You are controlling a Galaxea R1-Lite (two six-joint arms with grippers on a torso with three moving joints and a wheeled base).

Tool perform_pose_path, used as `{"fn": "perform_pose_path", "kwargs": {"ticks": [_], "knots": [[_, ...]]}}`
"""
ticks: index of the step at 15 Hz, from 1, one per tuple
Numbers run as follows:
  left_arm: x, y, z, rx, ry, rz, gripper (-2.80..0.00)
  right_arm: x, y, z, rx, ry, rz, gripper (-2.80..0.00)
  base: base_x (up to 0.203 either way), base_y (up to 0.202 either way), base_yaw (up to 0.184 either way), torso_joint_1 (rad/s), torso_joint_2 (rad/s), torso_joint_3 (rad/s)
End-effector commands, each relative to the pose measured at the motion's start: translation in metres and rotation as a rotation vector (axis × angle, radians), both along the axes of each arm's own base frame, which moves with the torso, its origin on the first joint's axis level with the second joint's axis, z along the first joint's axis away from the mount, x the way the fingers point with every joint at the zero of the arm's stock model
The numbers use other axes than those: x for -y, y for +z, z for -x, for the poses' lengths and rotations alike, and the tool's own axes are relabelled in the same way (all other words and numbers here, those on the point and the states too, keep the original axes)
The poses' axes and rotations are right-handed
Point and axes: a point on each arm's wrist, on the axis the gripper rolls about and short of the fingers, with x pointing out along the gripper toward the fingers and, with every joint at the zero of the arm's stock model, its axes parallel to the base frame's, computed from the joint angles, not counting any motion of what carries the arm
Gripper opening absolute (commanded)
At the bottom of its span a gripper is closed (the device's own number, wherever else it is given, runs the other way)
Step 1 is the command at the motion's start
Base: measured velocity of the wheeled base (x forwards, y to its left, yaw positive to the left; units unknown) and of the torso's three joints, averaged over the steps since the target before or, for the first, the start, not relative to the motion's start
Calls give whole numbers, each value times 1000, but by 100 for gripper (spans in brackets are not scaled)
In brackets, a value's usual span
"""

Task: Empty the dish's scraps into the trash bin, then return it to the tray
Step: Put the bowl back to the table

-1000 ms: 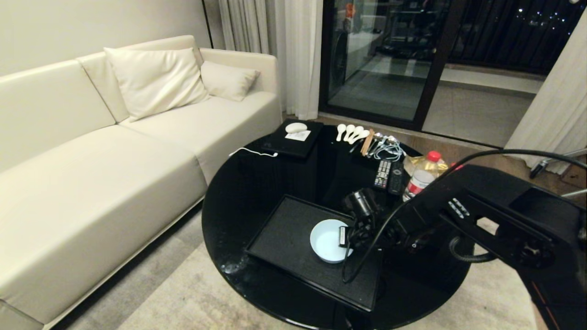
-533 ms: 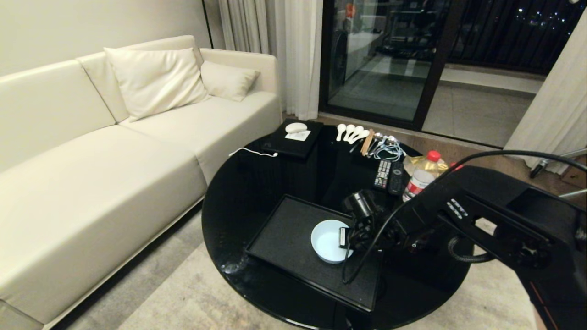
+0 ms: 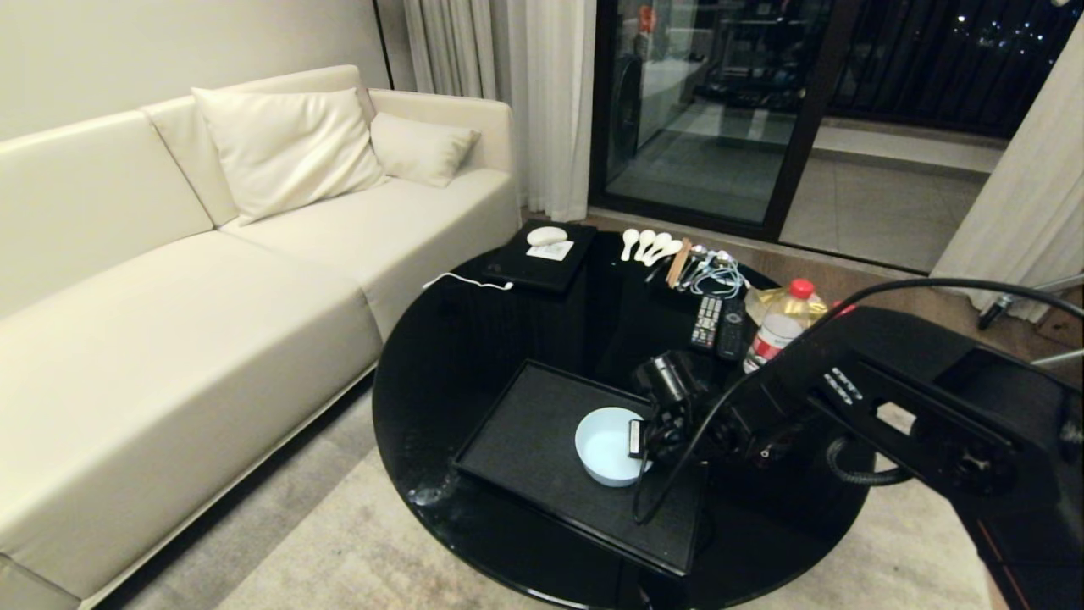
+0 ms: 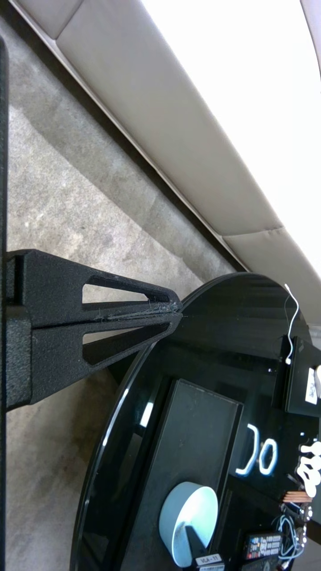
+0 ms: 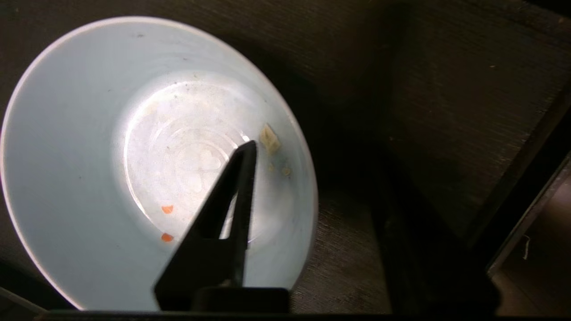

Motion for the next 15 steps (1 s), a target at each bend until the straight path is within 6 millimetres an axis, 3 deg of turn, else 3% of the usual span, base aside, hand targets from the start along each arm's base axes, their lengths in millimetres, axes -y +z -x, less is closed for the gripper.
{"fn": "perform_pose_path", "kwargs": {"ticks": [1, 4, 9, 15], "knots": [[0, 0, 0, 1, 1, 1, -280, -1, 7, -1, 25, -3, -14, 0, 0, 0, 0, 0, 0, 0], [0, 0, 0, 1, 1, 1, -280, -1, 17, -1, 65, -18, -12, 0, 0, 0, 0, 0, 0, 0], [0, 0, 0, 1, 1, 1, -280, 3, 52, 5, 127, -27, -30, 0, 0, 0, 0, 0, 0, 0], [0, 0, 0, 1, 1, 1, -280, 19, 74, 43, 122, -11, 9, 0, 0, 0, 0, 0, 0, 0]]}}
